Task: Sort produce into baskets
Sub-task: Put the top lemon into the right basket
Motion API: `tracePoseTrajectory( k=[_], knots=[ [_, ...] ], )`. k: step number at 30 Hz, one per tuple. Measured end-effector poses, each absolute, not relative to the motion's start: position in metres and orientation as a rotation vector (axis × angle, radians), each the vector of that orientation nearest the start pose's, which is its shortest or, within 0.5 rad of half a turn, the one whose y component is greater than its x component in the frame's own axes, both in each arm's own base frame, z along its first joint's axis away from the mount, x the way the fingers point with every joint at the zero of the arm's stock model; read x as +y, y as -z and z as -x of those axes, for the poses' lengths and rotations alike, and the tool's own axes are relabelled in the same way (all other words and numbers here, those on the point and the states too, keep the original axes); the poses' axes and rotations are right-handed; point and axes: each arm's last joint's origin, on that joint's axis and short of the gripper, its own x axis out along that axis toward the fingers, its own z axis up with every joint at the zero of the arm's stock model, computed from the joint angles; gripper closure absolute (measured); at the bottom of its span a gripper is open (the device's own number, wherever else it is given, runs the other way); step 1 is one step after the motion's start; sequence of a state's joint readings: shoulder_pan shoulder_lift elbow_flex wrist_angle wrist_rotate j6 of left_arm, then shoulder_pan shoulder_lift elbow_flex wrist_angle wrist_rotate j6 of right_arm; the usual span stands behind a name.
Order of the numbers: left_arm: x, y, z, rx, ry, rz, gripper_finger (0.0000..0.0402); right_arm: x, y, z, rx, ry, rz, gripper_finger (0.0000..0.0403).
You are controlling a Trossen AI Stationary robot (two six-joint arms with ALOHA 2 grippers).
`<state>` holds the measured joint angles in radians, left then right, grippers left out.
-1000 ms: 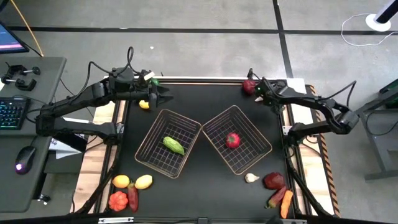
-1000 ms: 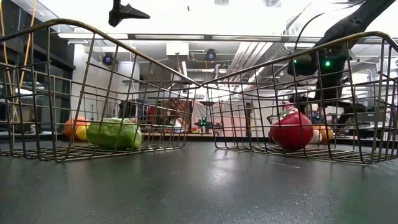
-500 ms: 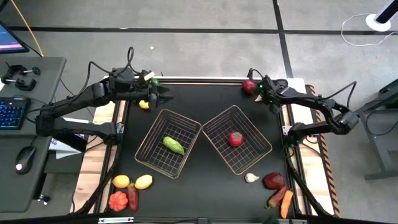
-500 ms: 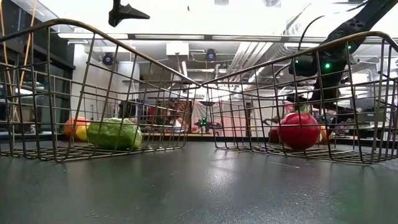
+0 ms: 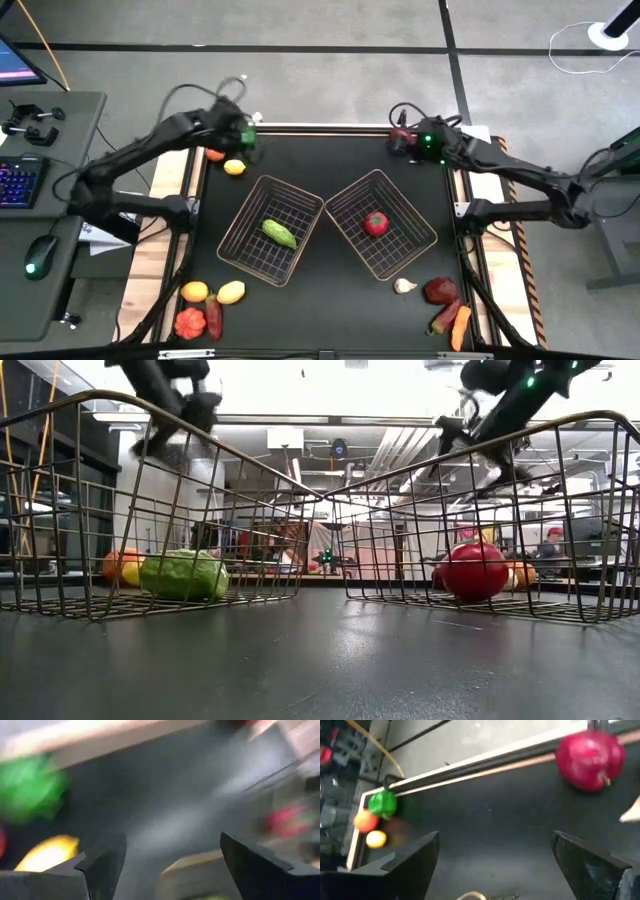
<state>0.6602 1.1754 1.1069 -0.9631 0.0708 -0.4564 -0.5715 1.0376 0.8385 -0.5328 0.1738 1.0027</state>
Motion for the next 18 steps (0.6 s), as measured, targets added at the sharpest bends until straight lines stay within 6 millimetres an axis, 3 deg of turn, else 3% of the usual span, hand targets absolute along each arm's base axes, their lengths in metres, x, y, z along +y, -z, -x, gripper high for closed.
tracePoseTrajectory(
  k=[5,18],
  knots=[
    [0.146,-0.266,-0.174,1.268,-0.872,0.728,0.009,-0.109,-0.294,-0.166,0.401,1.012,-0.99,0.003],
    [0.183,-0.2,-0.19,1.7,-0.832,0.526,0.009,-0.099,-0.288,-0.179,0.509,0.944,-0.919,0.003]
  ],
)
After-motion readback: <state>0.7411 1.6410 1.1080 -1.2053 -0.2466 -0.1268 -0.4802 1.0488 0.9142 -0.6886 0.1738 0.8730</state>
